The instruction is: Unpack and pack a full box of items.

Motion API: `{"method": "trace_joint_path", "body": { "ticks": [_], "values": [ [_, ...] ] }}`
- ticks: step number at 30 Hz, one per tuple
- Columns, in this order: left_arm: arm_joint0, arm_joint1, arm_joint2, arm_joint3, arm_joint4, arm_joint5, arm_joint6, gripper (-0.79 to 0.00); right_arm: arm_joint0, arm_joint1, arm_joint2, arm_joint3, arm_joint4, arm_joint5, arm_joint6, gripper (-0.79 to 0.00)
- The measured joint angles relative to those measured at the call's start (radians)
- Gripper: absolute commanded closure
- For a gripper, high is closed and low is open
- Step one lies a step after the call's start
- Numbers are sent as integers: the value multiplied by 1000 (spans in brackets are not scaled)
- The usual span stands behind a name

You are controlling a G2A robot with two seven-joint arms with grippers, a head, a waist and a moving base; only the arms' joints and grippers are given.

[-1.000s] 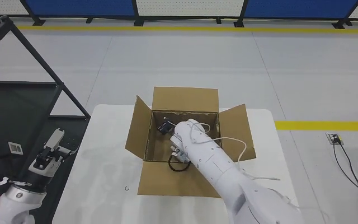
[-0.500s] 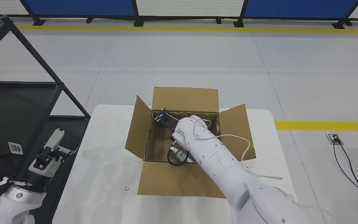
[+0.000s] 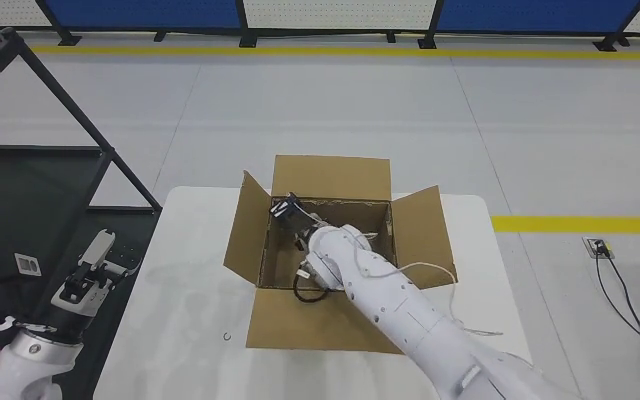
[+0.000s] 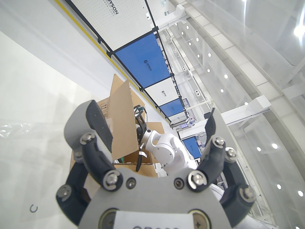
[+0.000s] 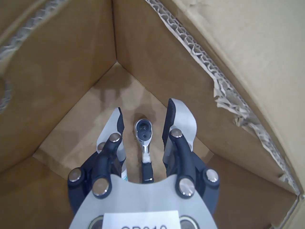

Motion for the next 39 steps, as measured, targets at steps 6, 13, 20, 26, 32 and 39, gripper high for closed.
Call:
{"method": "trace_joint_path", "body": {
  "ticks": [6, 13, 20, 26, 32, 39],
  "values": [
    [0, 0, 0, 0, 0, 0, 0, -785, -276, 143, 210, -519, -197, -19, 169, -462],
    [0, 0, 0, 0, 0, 0, 0, -785, -513, 200, 402, -847, -196, -72, 165, -785],
    [0, 0, 0, 0, 0, 0, 0, -785, -525, 202, 409, -858, -215, -69, 172, -785],
    [0, 0, 3, -2, 7, 11, 18, -785, -540, 202, 428, -852, -167, -88, 150, -785],
    [-74, 7, 64, -1, 60, 68, 20, -785, -578, 210, 568, -934, 61, -130, 103, -785],
    [-189, 20, 160, 64, 152, 73, -68, -785, -685, 234, 811, -1026, 411, -245, 88, -785]
  ]
}}
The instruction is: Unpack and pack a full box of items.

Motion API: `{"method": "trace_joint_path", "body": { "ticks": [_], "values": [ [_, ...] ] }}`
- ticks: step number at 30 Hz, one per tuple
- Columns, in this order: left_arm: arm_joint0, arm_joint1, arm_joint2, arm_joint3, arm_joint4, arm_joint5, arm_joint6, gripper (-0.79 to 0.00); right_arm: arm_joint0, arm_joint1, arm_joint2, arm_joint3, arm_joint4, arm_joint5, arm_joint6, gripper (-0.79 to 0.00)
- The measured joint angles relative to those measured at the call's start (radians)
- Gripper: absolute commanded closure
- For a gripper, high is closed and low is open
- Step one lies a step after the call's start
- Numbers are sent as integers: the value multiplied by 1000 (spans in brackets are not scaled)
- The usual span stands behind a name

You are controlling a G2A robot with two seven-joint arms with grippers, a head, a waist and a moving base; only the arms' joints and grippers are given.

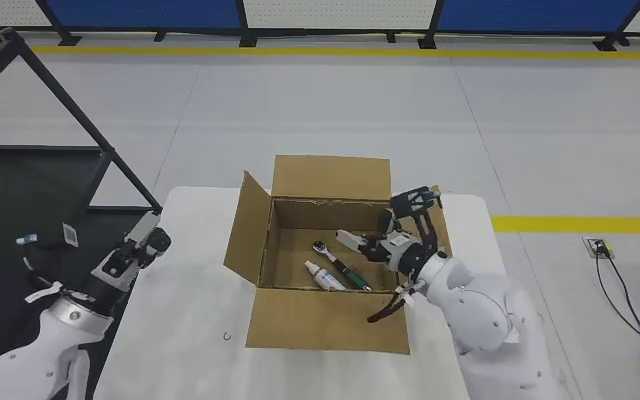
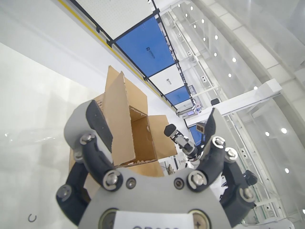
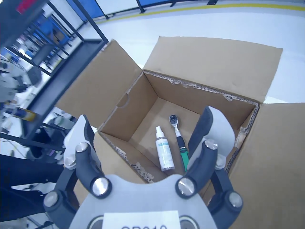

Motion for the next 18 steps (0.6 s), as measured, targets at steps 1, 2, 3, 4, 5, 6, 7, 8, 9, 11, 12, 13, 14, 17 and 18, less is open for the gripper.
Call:
{"method": "trace_joint_path", "body": {
  "ticks": [1, 2, 3, 4, 5, 6, 7, 8, 9, 11, 12, 13, 14, 17, 18],
  "values": [
    [-17, 2, 14, 13, 14, 5, -13, -785, -15, 4, 35, -4, 52, -21, 4, -785],
    [-38, 4, 33, 29, 34, 10, -28, -785, -34, 9, 83, -6, 122, -49, 8, -785],
    [-54, 6, 47, 41, 48, 12, -44, -785, -48, 13, 118, -5, 174, -70, 12, -785],
    [-68, 8, 60, 53, 60, 12, -65, -785, -62, 16, 154, -3, 228, -91, 12, -785],
    [-84, 11, 76, 67, 78, 3, -97, -785, -82, 20, 202, 6, 308, -112, -5, -785],
    [-94, 14, 88, 77, 93, -11, -128, -785, -97, 21, 234, 17, 372, -123, -22, -785],
    [-104, 17, 99, 87, 106, -28, -166, -785, -112, 24, 269, 32, 447, -136, -29, -785],
    [-106, 17, 102, 90, 109, -33, -181, -785, -117, 25, 285, 38, 485, -140, -25, -785],
    [-106, 17, 103, 91, 109, -34, -182, -785, -117, 26, 288, 40, 504, -141, -22, -785],
    [-105, 17, 102, 90, 108, -32, -175, -785, -116, 25, 284, 39, 494, -140, -19, -785],
    [-105, 17, 101, 90, 108, -32, -174, -785, -116, 25, 283, 39, 489, -140, -19, -785],
    [-105, 17, 101, 89, 108, -32, -174, -785, -116, 25, 283, 38, 487, -140, -19, -785],
    [-105, 17, 101, 89, 108, -32, -174, -785, -116, 25, 283, 38, 487, -140, -19, -785],
    [-104, 16, 103, 94, 105, -26, -165, -785, -116, 25, 283, 38, 487, -139, -19, -785],
    [-105, 16, 110, 98, 102, -17, -153, -785, -117, 25, 283, 39, 486, -138, -21, -785]
  ]
}}
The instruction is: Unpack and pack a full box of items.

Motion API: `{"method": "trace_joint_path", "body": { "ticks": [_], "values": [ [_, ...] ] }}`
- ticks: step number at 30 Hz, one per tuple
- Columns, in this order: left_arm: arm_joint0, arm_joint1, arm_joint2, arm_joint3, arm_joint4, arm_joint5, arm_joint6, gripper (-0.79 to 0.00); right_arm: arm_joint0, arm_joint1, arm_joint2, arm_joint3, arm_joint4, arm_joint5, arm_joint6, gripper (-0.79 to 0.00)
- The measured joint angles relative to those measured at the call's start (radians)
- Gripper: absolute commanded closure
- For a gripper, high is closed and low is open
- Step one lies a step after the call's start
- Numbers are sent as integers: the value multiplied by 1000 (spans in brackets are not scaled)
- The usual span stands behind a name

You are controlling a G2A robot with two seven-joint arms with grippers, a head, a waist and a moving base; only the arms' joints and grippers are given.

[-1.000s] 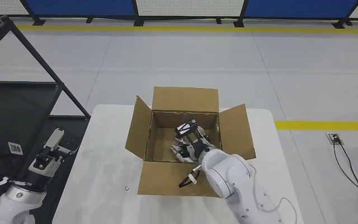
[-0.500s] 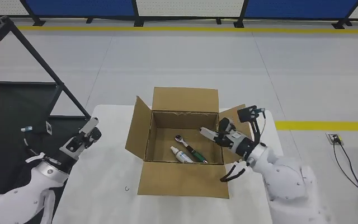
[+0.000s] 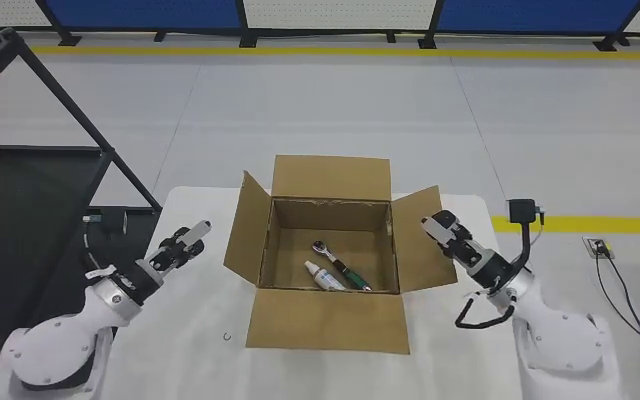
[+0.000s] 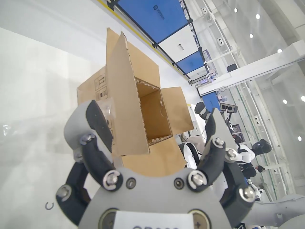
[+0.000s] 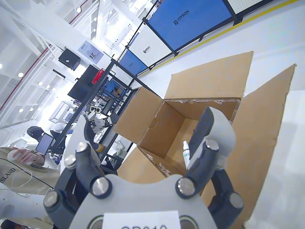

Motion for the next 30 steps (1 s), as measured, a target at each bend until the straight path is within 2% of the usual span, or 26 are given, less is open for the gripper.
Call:
{"method": "trace_joint_path", "body": {
  "ticks": [7, 13, 17, 24, 30],
  "values": [
    [-89, 6, 90, 36, 43, 66, -59, -785, 31, 16, 59, 55, 69, 10, -26, -785],
    [-176, 8, 172, 97, 64, 101, -112, -785, 85, 38, 104, 133, -31, 106, -33, -785],
    [-216, 8, 222, 107, 78, 98, -135, -785, 116, 53, 103, 185, -72, 166, 42, -785],
    [-253, 9, 279, 87, 51, 105, -191, -785, 145, 72, 64, 257, -25, 117, 176, -785],
    [-333, 1, 379, 121, 60, 158, -214, -785, 162, 78, 3, 287, 56, 64, 225, -785]
  ]
}}
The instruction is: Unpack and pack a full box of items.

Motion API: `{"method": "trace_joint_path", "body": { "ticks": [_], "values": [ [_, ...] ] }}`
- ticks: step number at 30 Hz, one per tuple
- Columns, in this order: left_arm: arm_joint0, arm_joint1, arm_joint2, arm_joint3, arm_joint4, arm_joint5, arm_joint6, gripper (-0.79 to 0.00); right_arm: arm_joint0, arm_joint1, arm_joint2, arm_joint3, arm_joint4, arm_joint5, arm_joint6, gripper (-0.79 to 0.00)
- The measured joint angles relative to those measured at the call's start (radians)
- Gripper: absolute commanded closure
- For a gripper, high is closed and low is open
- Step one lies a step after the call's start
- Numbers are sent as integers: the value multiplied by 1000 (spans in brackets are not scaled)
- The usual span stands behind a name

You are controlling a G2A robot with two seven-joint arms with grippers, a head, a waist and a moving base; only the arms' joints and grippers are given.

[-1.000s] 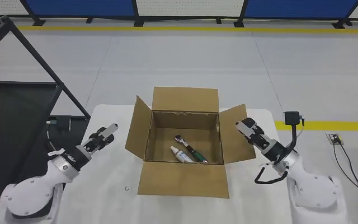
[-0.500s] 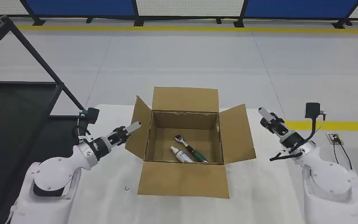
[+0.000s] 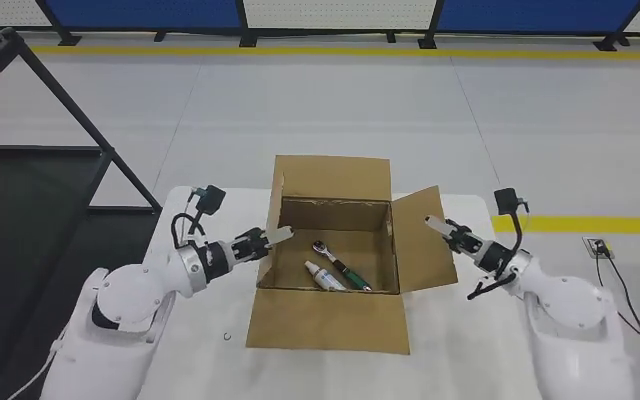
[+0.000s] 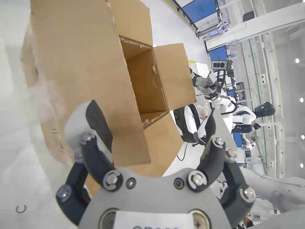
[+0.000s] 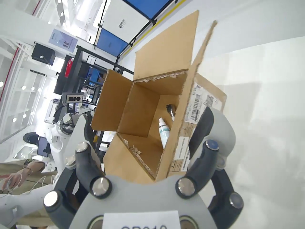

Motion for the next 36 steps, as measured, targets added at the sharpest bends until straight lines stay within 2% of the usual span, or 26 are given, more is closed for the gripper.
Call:
{"method": "trace_joint_path", "body": {
  "ticks": [7, 14, 24, 30, 36],
  "values": [
    [-130, -22, 131, 108, -32, 62, 7, -785, 31, 2, -93, 46, 121, -24, 55, -785],
    [-210, -43, 229, 197, -43, 94, 32, -785, 80, 0, -170, 122, 235, -26, 113, -785],
    [-218, -45, 241, 201, -47, 91, 30, -785, 78, 0, -171, 122, 231, -24, 110, -785],
    [-195, -46, 241, 192, -54, 91, 67, -785, 110, -10, -271, 163, 228, 33, 46, -785],
    [-182, -51, 242, 200, -88, 120, 121, -785, 158, -15, -340, 215, 216, 30, 10, -785]
  ]
}}
